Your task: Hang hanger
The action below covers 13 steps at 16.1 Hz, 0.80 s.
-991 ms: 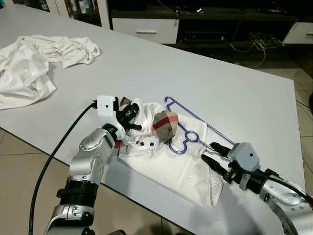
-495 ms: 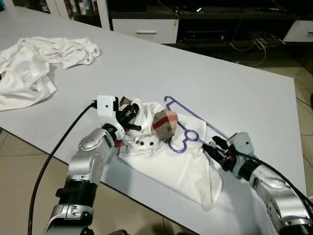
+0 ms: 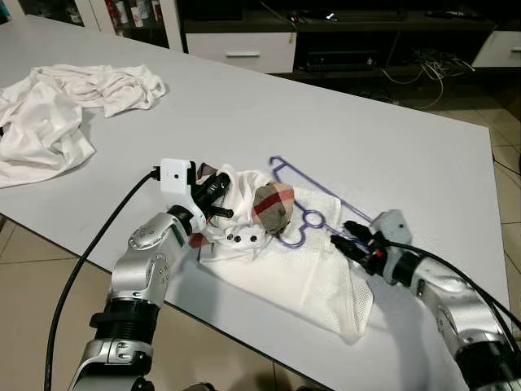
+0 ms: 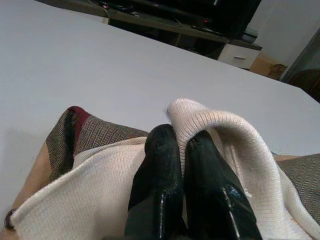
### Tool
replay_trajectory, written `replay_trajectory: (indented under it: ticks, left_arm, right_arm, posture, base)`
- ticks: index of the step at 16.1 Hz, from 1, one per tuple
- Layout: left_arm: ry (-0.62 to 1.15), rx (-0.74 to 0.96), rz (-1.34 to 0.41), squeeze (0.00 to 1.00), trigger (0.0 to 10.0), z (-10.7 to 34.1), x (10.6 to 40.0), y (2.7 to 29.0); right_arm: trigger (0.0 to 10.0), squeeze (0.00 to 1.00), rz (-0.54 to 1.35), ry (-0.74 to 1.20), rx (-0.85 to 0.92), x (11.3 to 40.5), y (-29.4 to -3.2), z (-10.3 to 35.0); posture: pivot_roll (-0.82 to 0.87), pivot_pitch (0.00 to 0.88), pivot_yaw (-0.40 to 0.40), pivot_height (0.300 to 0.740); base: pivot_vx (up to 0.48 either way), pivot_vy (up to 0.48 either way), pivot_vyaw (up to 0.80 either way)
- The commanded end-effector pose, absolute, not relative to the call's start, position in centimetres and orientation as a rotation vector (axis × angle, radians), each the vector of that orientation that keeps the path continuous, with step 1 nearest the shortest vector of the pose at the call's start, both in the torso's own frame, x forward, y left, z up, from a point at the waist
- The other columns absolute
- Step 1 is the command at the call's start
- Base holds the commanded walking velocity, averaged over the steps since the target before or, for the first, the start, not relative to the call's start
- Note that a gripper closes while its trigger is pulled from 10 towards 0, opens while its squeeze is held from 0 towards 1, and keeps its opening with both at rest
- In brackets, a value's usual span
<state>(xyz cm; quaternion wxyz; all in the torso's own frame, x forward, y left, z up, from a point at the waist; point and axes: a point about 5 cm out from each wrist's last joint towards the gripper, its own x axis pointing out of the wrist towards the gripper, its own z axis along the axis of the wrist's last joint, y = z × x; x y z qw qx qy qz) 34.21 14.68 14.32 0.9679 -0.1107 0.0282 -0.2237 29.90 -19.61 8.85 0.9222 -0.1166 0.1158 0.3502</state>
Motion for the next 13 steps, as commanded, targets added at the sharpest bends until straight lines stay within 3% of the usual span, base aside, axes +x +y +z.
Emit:
replay_trajectory:
  ticks: [1,7,13]
  left_arm:
    - [0.044,-0.204,-0.467,0.00,10.0,14.9,34.3,14.5]
    - [0.040,-0.208,-0.456,0.00,10.0,15.0,34.3,14.6]
    - [0.021,-0.206,-0.450,0.00,10.0,15.5,34.8,14.7]
  right_arm:
    - [0.0,0.00,0.766,0.405,-0.324,28.7,-19.8,6.1]
    - [0.0,0.00,0.738,0.452,-0.406,29.0,-21.6,7.1]
    - [0.0,0.00,0.666,0.315,-0.089,28.9,-24.2,11.0]
  posture:
    - [0.00,0.115,0.036,0.740]
    - [0.00,0.108,0.031,0.740]
    - [-0.01,0.090,0.028,0.740]
  base:
    - [0.000,0.000,0.00]
    - [0.000,0.000,0.00]
    - [0.000,0.000,0.00]
